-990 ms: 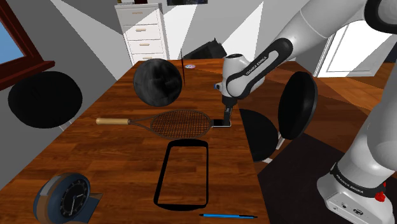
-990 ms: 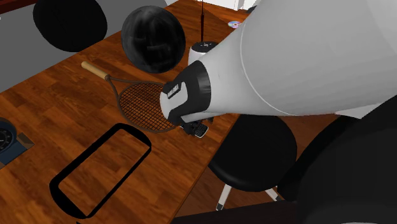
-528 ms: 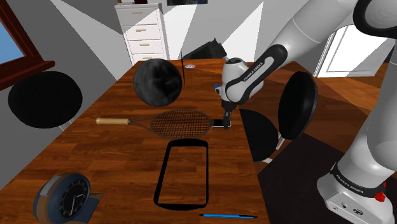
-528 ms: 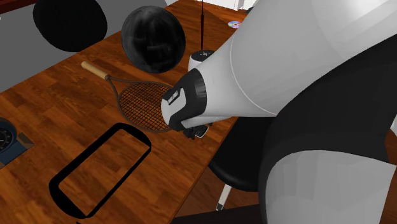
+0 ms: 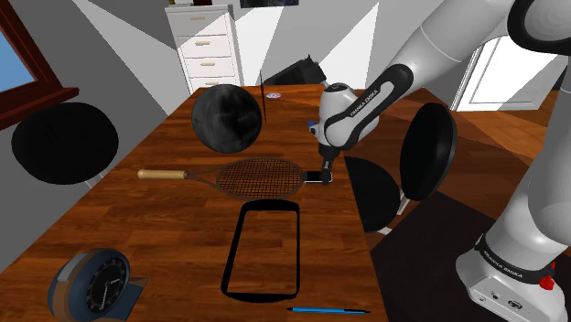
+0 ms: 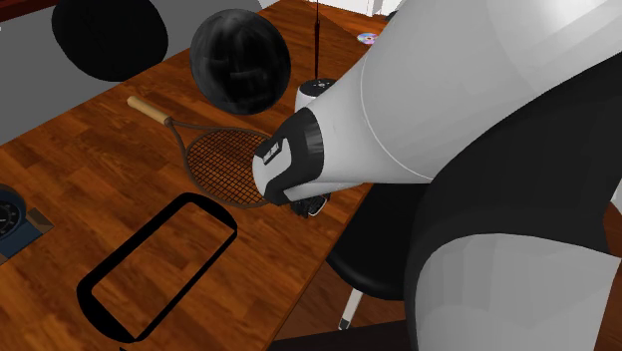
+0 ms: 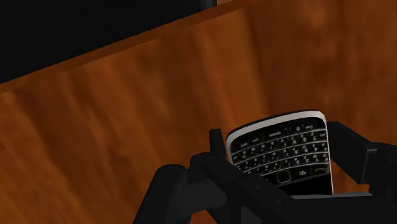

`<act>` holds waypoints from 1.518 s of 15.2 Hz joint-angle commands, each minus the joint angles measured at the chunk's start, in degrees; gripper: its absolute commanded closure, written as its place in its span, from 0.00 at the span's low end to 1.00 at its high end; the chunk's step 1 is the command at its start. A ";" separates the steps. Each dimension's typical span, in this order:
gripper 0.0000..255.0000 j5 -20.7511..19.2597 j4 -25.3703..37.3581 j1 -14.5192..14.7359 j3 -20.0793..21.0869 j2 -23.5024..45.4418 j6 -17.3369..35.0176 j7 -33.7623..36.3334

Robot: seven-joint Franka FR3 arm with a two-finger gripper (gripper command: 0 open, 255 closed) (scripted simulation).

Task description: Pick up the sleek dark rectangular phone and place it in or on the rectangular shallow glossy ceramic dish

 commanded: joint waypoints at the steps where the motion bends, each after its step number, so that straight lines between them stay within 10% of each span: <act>1: 1.00 0.00 0.00 0.00 0.00 0.00 0.00 0.00; 23: 1.00 -0.65 2.57 0.07 -0.17 -9.92 -12.48 0.59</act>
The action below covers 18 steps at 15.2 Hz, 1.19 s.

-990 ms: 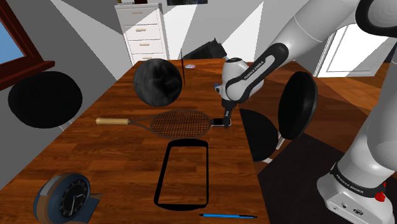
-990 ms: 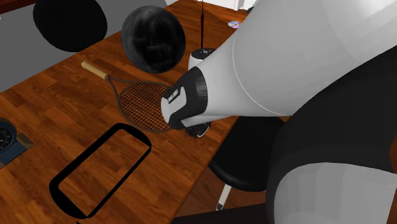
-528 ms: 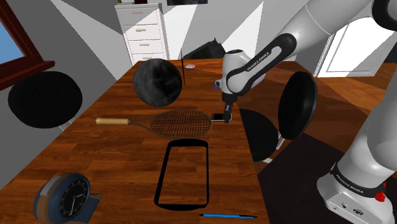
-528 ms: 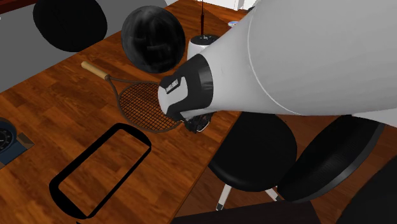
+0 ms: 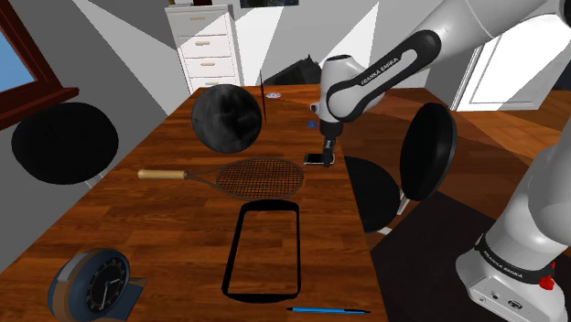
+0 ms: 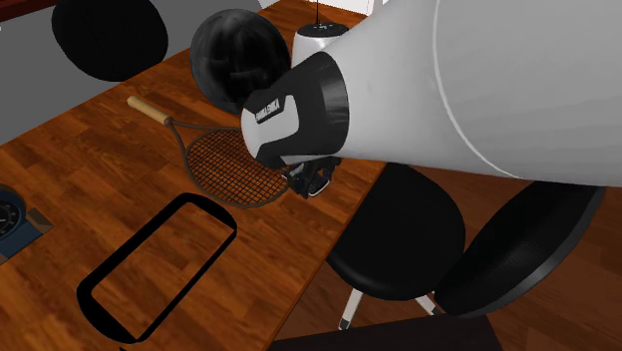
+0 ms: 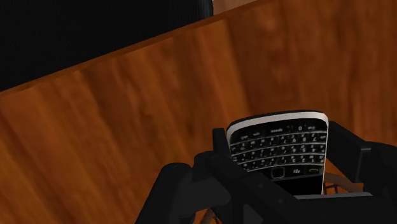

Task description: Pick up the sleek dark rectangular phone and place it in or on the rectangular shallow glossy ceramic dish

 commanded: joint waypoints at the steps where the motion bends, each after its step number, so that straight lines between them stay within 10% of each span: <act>1: 1.00 -0.06 0.50 -0.03 -0.03 -0.95 -1.46 0.00; 18: 1.00 -0.24 1.34 7.87 8.03 -4.33 -5.45 16.14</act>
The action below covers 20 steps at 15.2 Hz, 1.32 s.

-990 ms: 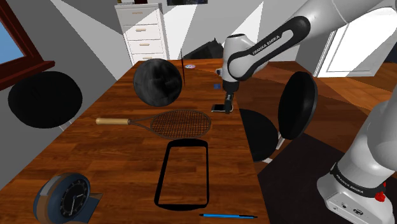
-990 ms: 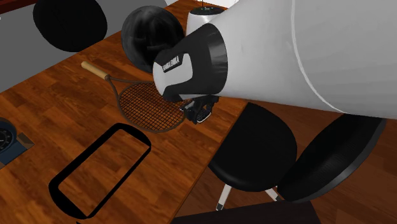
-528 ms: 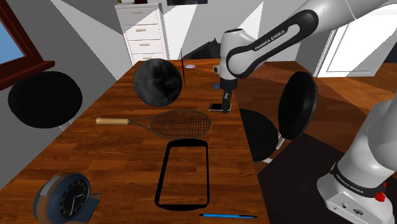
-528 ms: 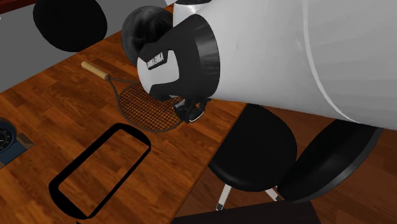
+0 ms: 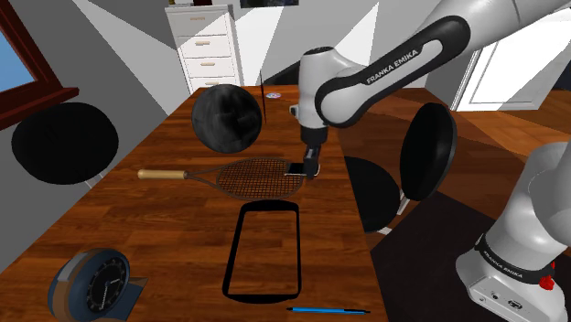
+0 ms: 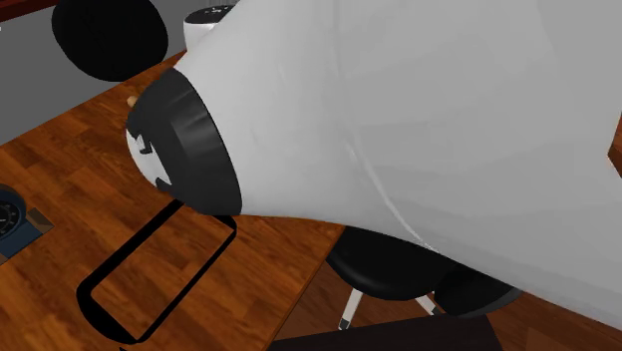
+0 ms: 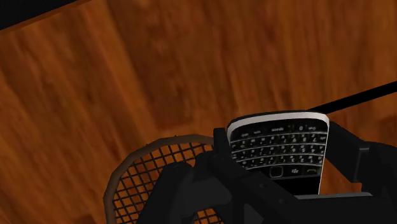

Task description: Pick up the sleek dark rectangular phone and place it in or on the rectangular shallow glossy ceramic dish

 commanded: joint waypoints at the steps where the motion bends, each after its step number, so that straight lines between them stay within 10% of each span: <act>1: 1.00 -0.05 0.42 1.60 1.64 0.23 -0.15 3.38; 14: 1.00 -3.15 11.31 11.48 10.23 8.58 -2.81 23.52; 20: 1.00 -4.11 9.46 11.72 9.98 11.05 1.40 24.15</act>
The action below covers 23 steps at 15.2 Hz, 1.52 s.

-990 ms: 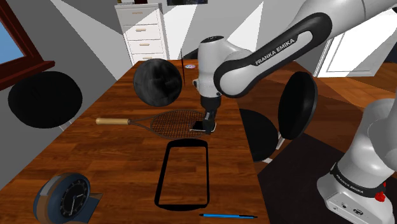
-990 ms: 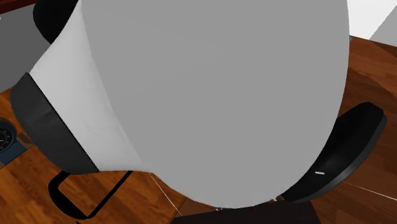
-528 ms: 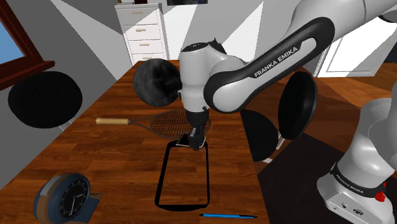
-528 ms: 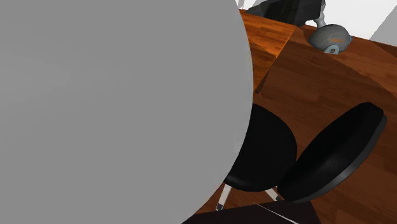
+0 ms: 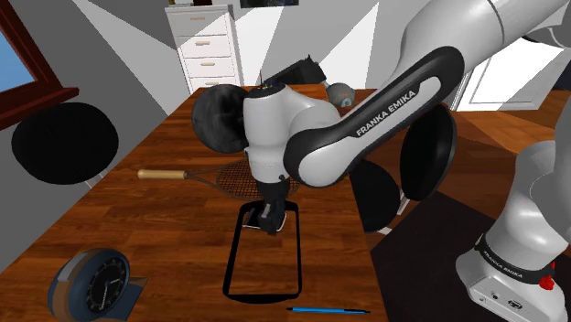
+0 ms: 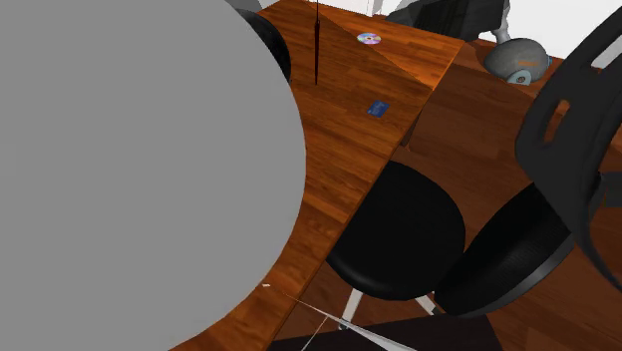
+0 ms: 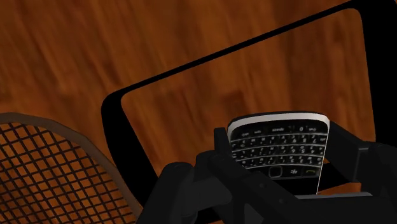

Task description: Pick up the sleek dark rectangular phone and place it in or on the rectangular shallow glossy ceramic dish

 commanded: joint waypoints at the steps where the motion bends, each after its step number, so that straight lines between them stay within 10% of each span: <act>1: 1.00 -0.41 -0.32 0.15 -0.05 1.03 1.35 0.38; 16: 1.00 -1.98 -1.91 0.54 -0.54 4.77 6.51 1.41; 17: 0.00 -1.98 -1.91 0.54 -0.54 4.77 6.51 1.40; 23: 0.00 -1.42 -1.51 0.37 -0.34 3.45 4.84 1.03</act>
